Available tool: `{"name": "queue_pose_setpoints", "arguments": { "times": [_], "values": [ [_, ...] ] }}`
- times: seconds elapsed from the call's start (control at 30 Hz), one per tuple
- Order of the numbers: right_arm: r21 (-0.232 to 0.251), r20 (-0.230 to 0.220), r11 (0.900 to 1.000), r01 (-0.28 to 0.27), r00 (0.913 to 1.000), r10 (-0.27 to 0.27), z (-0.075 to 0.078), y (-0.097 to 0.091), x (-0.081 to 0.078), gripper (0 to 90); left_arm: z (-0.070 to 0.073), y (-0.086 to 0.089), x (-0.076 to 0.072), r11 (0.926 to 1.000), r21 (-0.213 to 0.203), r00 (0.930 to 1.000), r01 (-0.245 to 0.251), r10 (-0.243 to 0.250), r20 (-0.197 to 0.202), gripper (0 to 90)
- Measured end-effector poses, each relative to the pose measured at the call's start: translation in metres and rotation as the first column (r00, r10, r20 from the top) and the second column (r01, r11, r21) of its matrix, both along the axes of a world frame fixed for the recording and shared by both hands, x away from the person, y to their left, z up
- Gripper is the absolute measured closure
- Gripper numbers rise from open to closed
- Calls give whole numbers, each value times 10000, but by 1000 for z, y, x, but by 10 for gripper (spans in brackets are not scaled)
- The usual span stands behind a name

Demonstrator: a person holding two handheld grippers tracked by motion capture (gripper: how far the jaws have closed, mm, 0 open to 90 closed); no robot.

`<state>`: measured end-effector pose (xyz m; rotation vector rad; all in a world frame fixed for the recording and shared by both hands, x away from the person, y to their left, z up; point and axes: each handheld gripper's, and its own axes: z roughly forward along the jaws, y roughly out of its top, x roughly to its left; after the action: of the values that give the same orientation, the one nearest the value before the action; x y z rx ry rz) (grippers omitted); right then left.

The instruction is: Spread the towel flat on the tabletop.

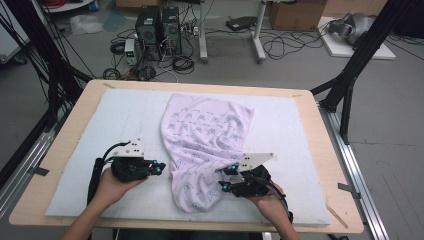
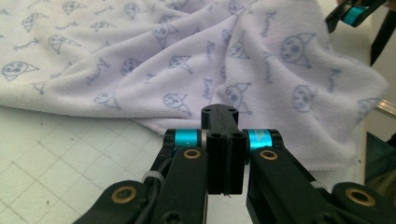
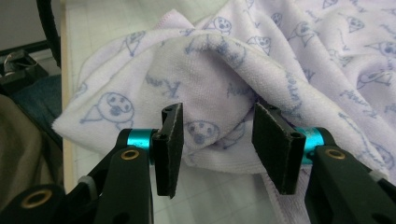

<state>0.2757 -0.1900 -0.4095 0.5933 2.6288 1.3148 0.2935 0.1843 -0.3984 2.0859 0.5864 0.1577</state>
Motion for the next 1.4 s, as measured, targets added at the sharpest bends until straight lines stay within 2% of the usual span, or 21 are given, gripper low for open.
{"name": "queue_pose_setpoints", "arguments": {
  "times": [0.03,0.07,0.1,0.13,0.17,0.27,0.37,0.43,0.47,0.5,0.53,0.63,0.83,0.93,1.0,1.07,1.17,1.2,1.27,1.33,1.4],
  "values": [
    [0,0,10000,0,10000,0,0,0,0,531,0,0,-2,9999,-34,9999,103,-103,-6,896],
    [0,64,10000,1,10000,-1,1,-2,-3,531,-1,-2,-4,9996,-105,9997,244,-244,-33,796],
    [0,64,10000,1,10000,-1,1,-2,-3,531,-3,-7,-6,9992,-82,9992,399,-400,-66,796],
    [-6,85,10000,83,9999,-83,1,-6,-5,532,-5,-13,-8,9986,25,9986,526,-526,-55,678],
    [-6,85,10000,83,9999,-83,1,-6,-5,532,-8,-19,-8,9978,208,9980,624,-623,-69,678],
    [138,123,9996,262,9996,-264,1,-14,-7,530,-15,-39,-3,9961,606,9979,639,-630,-170,517],
    [172,177,9991,400,9990,-403,1,-22,-9,527,-23,-55,6,9941,795,9964,738,-702,-472,471],
    [196,162,9988,459,9988,-462,0,-26,-9,526,-30,-65,8,9897,940,9923,1077,-1012,-718,524],
    [191,161,9986,497,9986,-500,-1,-28,-9,525,-33,-69,7,9836,1109,9876,1424,-1336,-829,719],
    [191,161,9986,497,9986,-500,-1,-28,-9,525,-35,-73,5,9786,1263,9851,1624,-1533,-785,719],
    [210,184,9984,527,9984,-531,-1,-29,-8,525,-36,-75,3,9729,1437,9831,1812,-1750,-546,848],
    [192,204,9985,516,9984,-520,-2,-29,-8,526,-32,-72,0,9740,1209,9808,1914,-1851,-609,871],
    [81,465,9992,389,9981,-392,1,-25,-11,546,4,-31,-5,9942,75,9942,1075,-1074,-112,874],
    [-53,435,9991,431,9981,-428,1,-22,-7,559,25,-6,-3,9996,52,9985,285,-287,466,875],
    [-65,395,9991,429,9983,-426,1,-21,-6,563,33,7,3,9993,-118,9976,-342,349,593,874],
    [-114,338,9988,477,9983,-473,-1,-18,-1,567,33,14,12,9958,27,9937,-920,916,645,873],
    [-147,266,9988,475,9985,-471,-3,-15,3,571,17,11,26,9925,188,9926,-1211,1212,-22,859],
    [-238,265,9988,428,9988,-421,-4,-13,3,572,12,10,28,9928,213,9928,-1178,1182,-201,818],
    [-340,267,9988,352,9991,-343,-4,-9,2,573,5,8,27,9935,49,9927,-1137,1138,-399,627],
    [-391,371,9990,223,9991,-208,-3,-8,-5,576,4,9,22,9949,8,9945,-1004,1004,-282,547],
    [-462,360,9988,179,9992,-162,-3,-8,-7,579,3,12,14,9965,108,9964,-826,828,-195,529]
  ]
}}
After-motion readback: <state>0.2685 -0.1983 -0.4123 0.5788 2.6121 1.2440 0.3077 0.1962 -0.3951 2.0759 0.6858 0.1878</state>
